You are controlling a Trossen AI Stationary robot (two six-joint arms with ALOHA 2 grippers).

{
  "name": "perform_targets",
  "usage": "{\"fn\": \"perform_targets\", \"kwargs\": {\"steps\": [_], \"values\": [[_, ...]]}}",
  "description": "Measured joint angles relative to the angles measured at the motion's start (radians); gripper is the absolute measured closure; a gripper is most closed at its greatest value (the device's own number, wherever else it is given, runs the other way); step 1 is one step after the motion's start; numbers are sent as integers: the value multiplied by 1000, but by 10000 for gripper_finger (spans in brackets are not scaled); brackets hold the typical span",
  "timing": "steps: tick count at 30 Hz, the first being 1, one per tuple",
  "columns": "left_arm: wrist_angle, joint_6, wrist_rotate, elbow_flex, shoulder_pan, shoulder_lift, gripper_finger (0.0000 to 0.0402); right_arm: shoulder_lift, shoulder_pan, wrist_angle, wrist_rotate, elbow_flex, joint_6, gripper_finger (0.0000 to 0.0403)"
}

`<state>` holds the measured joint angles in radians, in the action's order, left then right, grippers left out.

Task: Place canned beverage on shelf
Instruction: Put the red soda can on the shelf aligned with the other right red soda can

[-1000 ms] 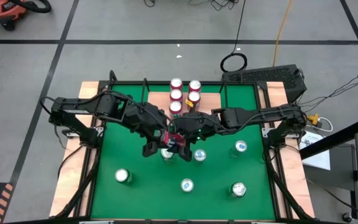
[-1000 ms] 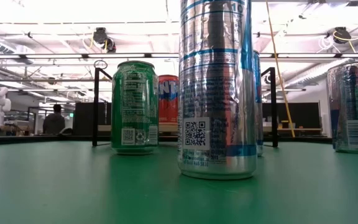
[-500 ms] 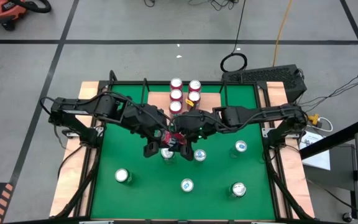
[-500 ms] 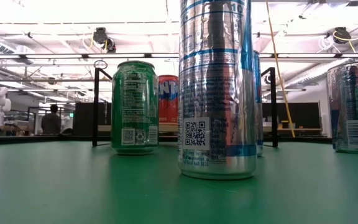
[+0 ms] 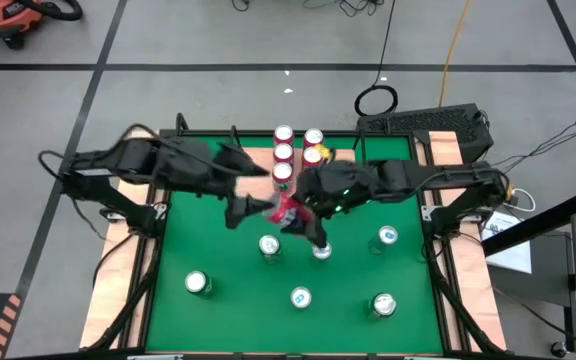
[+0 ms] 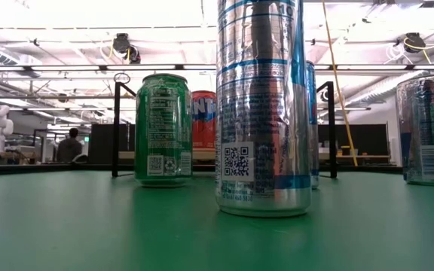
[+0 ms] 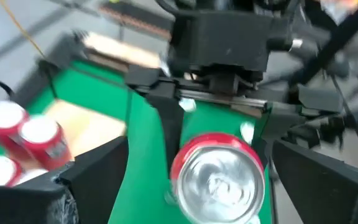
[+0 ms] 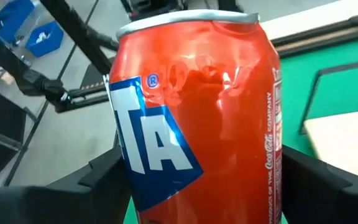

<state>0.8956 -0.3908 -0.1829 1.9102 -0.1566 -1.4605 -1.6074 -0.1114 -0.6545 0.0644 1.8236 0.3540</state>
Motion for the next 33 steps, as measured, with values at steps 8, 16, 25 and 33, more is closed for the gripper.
{"fn": "perform_targets", "kwargs": {"steps": [8,16,25,33], "values": [[-105,4,-217,1,0,71,15,96,45,8,-11,0,-7,97],[-289,34,-218,1,-3,22,15,153,89,205,-11,0,-2,97],[-356,58,-202,0,-3,-25,15,161,127,329,-40,1,20,97],[-346,57,-185,0,13,-33,14,160,153,396,-41,1,49,96]]}}
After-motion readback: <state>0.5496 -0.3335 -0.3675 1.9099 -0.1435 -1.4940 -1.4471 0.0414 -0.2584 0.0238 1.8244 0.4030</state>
